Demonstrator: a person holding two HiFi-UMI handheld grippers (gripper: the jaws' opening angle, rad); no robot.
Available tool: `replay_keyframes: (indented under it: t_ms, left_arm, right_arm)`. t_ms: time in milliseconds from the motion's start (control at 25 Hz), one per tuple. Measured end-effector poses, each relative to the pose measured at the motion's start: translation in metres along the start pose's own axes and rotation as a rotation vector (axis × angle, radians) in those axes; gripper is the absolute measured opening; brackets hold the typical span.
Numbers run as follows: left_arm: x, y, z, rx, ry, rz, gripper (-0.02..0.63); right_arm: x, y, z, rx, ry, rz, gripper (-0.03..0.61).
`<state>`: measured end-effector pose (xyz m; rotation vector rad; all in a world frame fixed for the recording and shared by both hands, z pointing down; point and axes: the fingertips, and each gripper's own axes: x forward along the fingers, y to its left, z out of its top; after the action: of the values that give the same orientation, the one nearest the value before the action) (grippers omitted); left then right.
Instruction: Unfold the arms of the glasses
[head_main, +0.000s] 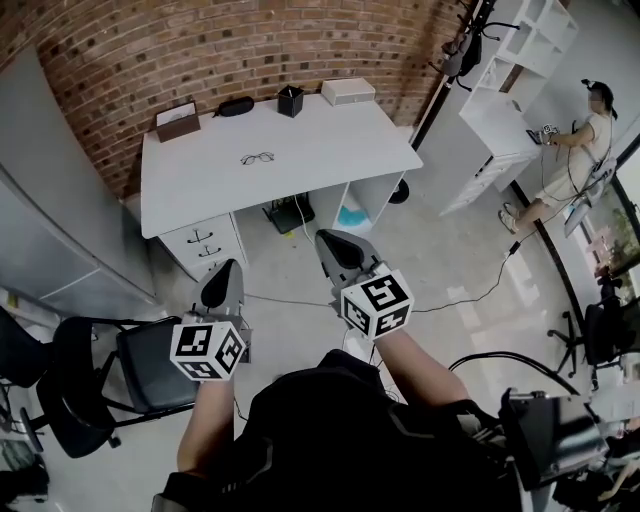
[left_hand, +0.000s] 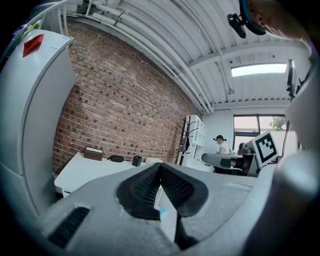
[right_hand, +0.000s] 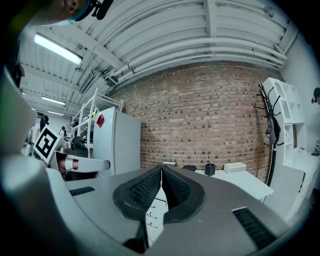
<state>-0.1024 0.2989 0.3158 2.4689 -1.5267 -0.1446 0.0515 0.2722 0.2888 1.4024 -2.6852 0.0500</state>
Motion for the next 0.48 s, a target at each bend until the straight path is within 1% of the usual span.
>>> replay_keyframes:
  t_ms: [280,480]
  left_arm:
    - [0.003,0.014,-0.004,-0.006,-0.002,0.004,0.01]
    - [0.019,0.026,-0.006,-0.006,0.001,0.033,0.009]
  right_arm:
    - [0.018,0.001,-0.006,0.008,0.01,0.013,0.009]
    - [0.045,-0.01,-0.007,0.029,0.0,0.04,0.009]
